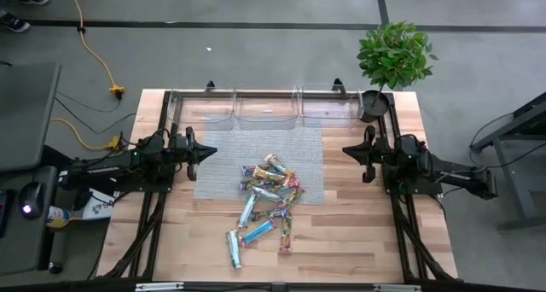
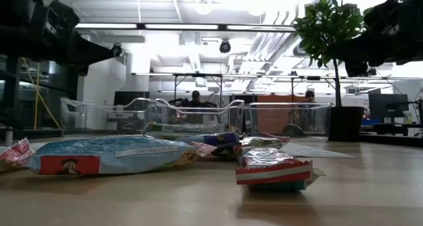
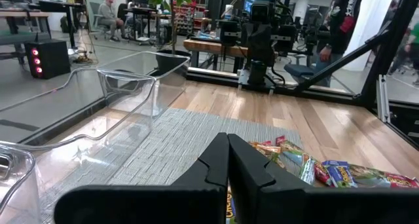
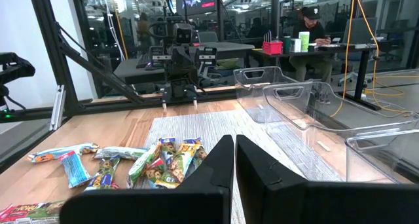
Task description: Pick and place Granola Bars by type
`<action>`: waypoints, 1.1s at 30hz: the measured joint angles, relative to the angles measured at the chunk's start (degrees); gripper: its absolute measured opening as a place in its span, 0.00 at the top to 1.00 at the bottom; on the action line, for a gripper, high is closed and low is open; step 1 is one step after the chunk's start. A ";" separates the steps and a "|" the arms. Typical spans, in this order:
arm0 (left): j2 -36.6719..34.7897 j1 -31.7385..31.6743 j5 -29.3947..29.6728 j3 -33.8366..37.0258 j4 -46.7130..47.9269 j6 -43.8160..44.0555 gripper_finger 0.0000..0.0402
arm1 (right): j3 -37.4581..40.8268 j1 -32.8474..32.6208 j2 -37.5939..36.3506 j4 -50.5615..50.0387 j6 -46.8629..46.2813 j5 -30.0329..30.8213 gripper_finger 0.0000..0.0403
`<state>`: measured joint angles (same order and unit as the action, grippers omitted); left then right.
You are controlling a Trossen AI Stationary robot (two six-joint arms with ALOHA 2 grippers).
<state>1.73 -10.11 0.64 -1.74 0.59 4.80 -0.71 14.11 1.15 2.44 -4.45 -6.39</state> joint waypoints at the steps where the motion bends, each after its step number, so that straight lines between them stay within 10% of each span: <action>1: 0.00 0.00 0.01 -0.01 -0.03 0.00 1.00 | 0.01 0.00 0.00 0.00 0.00 -0.01 1.00; 24: -0.02 0.00 -0.02 0.00 -0.40 0.38 1.00 | 0.01 0.00 0.01 -0.01 0.00 0.00 1.00; 33: -0.02 0.00 -0.32 0.00 -0.51 16.76 1.00 | 0.02 -0.02 0.01 0.00 0.00 0.00 1.00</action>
<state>1.72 -10.11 0.33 -1.74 0.08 21.56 -0.69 14.09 1.15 2.44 -4.45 -6.39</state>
